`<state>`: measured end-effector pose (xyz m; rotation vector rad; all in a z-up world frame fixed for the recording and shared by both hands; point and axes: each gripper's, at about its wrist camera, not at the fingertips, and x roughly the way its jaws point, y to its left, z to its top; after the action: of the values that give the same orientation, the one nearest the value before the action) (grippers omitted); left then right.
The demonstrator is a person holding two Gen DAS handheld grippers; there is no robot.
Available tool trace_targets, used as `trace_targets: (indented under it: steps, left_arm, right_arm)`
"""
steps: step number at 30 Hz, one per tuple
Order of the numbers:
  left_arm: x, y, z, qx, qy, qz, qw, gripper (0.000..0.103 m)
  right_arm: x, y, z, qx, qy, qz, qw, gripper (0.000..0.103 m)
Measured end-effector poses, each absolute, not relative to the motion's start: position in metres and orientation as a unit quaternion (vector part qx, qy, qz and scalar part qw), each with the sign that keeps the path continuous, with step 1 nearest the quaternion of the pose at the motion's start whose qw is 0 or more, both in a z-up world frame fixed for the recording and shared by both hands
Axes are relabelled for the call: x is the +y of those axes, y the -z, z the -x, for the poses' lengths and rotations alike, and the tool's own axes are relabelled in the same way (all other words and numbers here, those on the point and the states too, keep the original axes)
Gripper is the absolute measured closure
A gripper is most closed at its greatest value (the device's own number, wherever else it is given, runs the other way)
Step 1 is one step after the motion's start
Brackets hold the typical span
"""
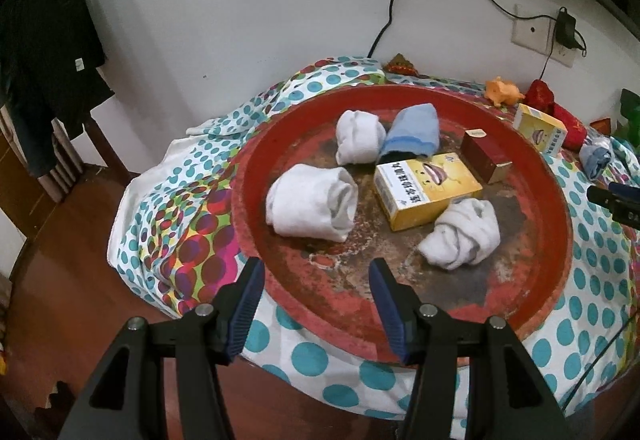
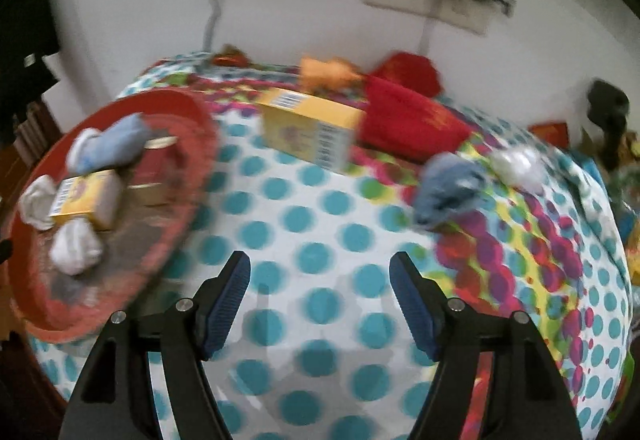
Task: Organize objects
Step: 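Grasp the folded blue sock on the sheet with the right gripper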
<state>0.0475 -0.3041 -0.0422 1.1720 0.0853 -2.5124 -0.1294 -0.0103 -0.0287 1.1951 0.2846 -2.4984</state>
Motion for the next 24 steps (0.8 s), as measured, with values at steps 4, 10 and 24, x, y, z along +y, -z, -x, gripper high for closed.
trace_targets:
  steps: [4,10,24]
  left_arm:
    - [-0.3,0.046,-0.045,0.027,0.888,-0.422,0.18,0.047]
    - [-0.291,0.043,-0.044,0.02,0.892,-0.416,0.176,0.047]
    - [-0.272,0.039,-0.038,-0.011,0.903,-0.406,0.138,0.047]
  right_arm:
    - [0.014,0.04,0.151,0.103,0.884,-0.431,0.145,0.032]
    - [0.038,0.05,0.181,0.088,0.886,-0.439,0.121,0.029]
    - [0.033,0.059,0.235,0.074,0.889,-0.437,0.112,0.027]
